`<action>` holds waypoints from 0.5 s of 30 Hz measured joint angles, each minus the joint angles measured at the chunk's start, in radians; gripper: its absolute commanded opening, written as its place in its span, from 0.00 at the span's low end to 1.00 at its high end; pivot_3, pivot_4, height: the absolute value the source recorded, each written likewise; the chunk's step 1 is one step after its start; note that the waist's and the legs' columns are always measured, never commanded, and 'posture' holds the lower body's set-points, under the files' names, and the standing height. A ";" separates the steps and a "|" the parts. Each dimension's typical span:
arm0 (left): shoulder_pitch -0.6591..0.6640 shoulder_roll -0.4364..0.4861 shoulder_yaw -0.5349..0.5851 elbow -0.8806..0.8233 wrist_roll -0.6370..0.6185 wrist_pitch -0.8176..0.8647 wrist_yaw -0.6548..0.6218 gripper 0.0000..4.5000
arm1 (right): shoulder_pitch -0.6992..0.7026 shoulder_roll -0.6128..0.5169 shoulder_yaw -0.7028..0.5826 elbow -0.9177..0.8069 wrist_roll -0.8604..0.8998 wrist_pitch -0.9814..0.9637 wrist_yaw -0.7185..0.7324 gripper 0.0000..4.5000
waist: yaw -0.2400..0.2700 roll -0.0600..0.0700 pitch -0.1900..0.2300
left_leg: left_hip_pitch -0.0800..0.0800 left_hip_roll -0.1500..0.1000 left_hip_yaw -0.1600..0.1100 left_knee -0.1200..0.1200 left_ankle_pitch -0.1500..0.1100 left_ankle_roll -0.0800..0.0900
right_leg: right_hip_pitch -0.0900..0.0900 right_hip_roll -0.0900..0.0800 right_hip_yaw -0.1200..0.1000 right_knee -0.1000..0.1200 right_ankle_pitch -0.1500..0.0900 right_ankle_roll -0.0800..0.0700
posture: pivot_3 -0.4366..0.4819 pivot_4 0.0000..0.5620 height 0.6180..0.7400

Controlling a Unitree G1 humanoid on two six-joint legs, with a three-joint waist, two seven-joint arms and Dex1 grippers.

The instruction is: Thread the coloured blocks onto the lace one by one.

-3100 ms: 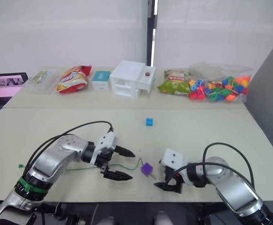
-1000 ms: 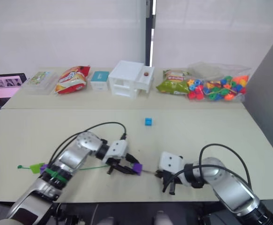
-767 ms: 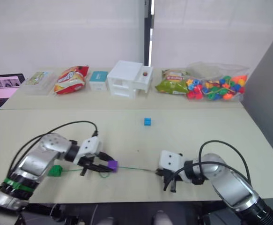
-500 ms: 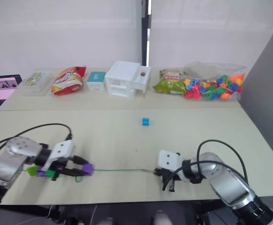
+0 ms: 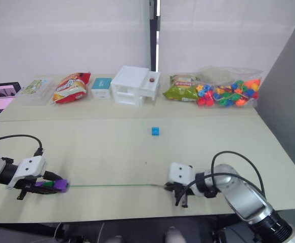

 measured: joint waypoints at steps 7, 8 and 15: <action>-0.002 0.001 -0.005 0.022 0.000 0.046 -0.015 0.64 | -0.012 0.013 0.000 0.009 -0.006 -0.004 0.004 0.00 | -0.003 0.001 0.000 | -0.001 0.000 0.000 0.000 0.000 0.000 | -0.001 0.000 0.000 0.000 0.000 0.000 | 0.48 0.27 1.00; -0.002 0.000 -0.007 0.018 -0.004 0.069 -0.020 0.71 | -0.012 0.013 0.000 0.012 -0.007 -0.004 0.004 0.00 | -0.003 0.000 0.001 | -0.002 0.000 0.000 0.000 0.000 0.000 | -0.001 0.000 0.000 0.000 0.000 0.000 | 0.48 0.27 1.00; -0.103 0.011 -0.004 -0.155 -0.104 0.287 -0.051 0.99 | -0.012 0.035 0.000 0.013 -0.014 0.000 -0.002 0.00 | 0.012 -0.001 0.001 | -0.003 -0.001 -0.001 0.001 0.000 0.000 | -0.001 -0.001 0.000 0.000 0.000 0.000 | 0.48 0.27 1.00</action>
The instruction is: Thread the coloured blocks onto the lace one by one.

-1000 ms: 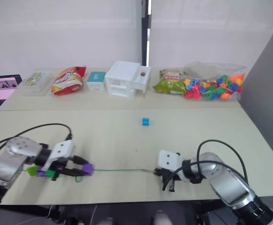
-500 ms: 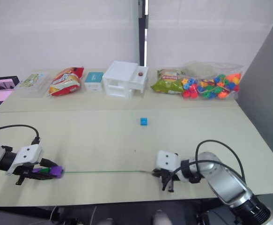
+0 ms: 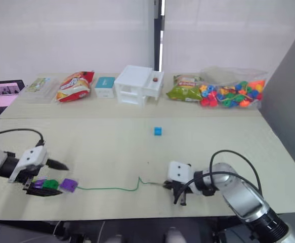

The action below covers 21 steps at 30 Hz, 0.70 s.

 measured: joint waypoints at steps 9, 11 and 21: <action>-0.090 -0.131 0.008 -0.343 -0.182 0.324 0.134 0.99 | -0.032 0.075 0.027 0.000 -0.010 0.029 -0.027 0.00 | -0.001 0.000 0.000 | 0.000 0.000 0.000 0.000 0.000 0.000 | 0.000 0.000 0.000 0.001 0.000 0.000 | 0.48 0.27 1.00; -0.061 -0.207 -0.017 -0.407 -0.196 0.356 0.206 0.99 | -0.042 0.086 0.038 0.000 -0.015 0.040 -0.035 0.00 | -0.002 0.000 0.000 | 0.000 0.000 0.000 0.000 0.000 0.000 | 0.000 0.000 0.000 0.000 0.000 0.000 | 0.48 0.27 1.00; -0.050 -0.459 -0.211 -0.406 -0.066 0.275 0.385 0.99 | -0.091 0.123 0.084 0.002 -0.030 0.087 -0.053 0.00 | 0.003 0.000 0.000 | 0.000 -0.001 -0.001 0.001 0.000 0.000 | 0.000 -0.001 0.000 0.000 0.000 0.000 | 0.48 0.27 1.00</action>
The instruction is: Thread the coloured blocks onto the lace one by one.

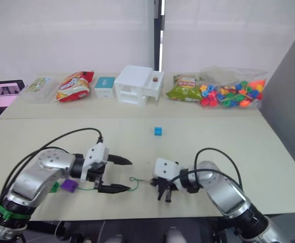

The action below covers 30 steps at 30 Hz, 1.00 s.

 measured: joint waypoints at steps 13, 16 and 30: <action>-0.112 -0.106 -0.109 0.273 0.127 -0.171 -0.077 0.82 | -0.010 0.002 0.003 -0.020 0.002 0.052 -0.001 0.00 | 0.002 0.000 0.000 | 0.000 -0.001 0.000 0.000 0.000 0.000 | 0.000 0.000 0.000 0.000 0.000 0.000 | 0.48 0.27 1.00; -0.113 -0.119 -0.125 0.289 0.129 -0.171 -0.088 0.60 | -0.009 -0.003 0.002 -0.027 0.002 0.061 -0.002 0.00 | -0.001 0.000 0.000 | 0.000 0.000 0.000 0.000 0.000 0.000 | 0.000 0.000 0.000 0.000 0.000 0.000 | 0.48 0.27 1.00; -0.120 -0.152 -0.132 0.308 0.150 -0.170 -0.092 0.00 | -0.004 -0.012 -0.002 -0.054 0.006 0.087 -0.020 0.00 | 0.000 0.000 0.000 | 0.000 -0.001 -0.001 0.000 0.000 0.000 | 0.000 0.000 0.000 0.000 0.000 0.000 | 0.48 0.27 1.00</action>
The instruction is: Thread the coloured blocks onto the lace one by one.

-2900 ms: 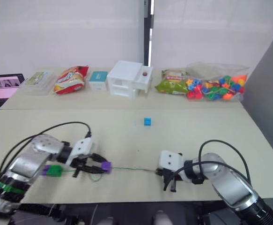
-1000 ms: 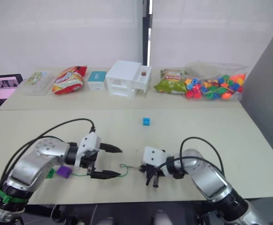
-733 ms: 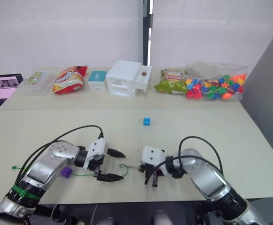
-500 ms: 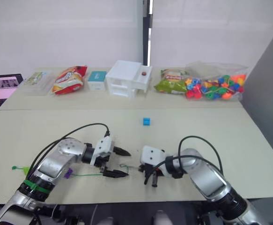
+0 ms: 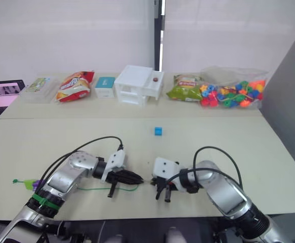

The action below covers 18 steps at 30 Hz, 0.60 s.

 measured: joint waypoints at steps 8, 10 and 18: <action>-0.015 -0.015 0.001 0.006 0.014 0.000 0.001 0.00 | 0.001 -0.012 -0.012 -0.017 0.015 0.020 -0.003 0.00 | 0.001 0.000 0.000 | 0.000 0.000 0.000 0.000 0.000 0.000 | 0.000 0.000 0.000 0.000 0.000 0.000 | 0.48 0.27 1.00; -0.018 -0.016 0.001 0.010 0.014 0.000 -0.002 0.00 | 0.004 -0.009 -0.019 -0.023 0.018 0.032 -0.007 0.15 | 0.000 0.000 0.000 | 0.000 0.000 0.000 0.000 0.000 0.000 | 0.000 0.000 0.000 0.000 0.000 0.000 | 0.48 0.27 1.00; -0.018 0.045 0.051 0.023 0.013 0.001 -0.006 0.00 | 0.063 -0.001 -0.095 -0.097 0.088 0.081 -0.045 0.75 | 0.001 0.000 0.000 | 0.000 0.000 0.000 0.000 0.000 0.000 | 0.000 0.000 0.000 0.000 0.000 0.000 | 0.48 0.27 1.00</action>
